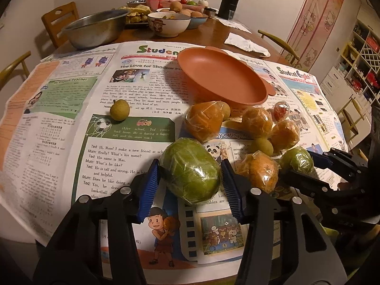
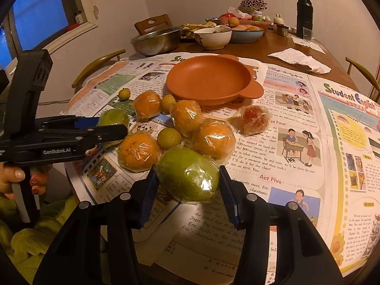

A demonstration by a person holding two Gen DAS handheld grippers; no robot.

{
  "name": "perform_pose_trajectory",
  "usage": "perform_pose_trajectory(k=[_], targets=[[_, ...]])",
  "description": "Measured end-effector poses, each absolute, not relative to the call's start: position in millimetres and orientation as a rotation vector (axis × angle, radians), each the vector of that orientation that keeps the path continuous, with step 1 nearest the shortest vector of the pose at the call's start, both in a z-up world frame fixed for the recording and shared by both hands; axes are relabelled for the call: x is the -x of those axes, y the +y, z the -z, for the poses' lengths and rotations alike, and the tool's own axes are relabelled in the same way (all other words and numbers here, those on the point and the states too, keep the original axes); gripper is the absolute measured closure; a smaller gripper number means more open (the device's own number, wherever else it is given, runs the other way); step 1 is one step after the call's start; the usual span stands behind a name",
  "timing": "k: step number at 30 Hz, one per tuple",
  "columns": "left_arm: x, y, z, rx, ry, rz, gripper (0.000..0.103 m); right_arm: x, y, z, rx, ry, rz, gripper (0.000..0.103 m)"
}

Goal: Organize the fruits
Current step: 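Close the left tool on a large green wrapped fruit while the right tool grasps another, then lift the green fruit with the left tool toward the orange plate while the right tool carries its green fruit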

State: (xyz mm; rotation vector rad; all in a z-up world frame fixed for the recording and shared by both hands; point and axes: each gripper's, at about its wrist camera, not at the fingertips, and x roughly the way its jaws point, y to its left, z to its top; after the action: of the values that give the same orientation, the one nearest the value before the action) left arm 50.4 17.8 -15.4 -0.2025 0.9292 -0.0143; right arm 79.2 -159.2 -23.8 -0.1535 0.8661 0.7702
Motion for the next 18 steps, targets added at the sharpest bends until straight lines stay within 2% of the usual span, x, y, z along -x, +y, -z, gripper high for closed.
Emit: perform_pose_trajectory(k=[18], targets=[[-44.9,18.4,3.0,0.204,0.898,0.024,0.062,-71.3,-175.3,12.4,0.111,0.836,-0.776,0.056]])
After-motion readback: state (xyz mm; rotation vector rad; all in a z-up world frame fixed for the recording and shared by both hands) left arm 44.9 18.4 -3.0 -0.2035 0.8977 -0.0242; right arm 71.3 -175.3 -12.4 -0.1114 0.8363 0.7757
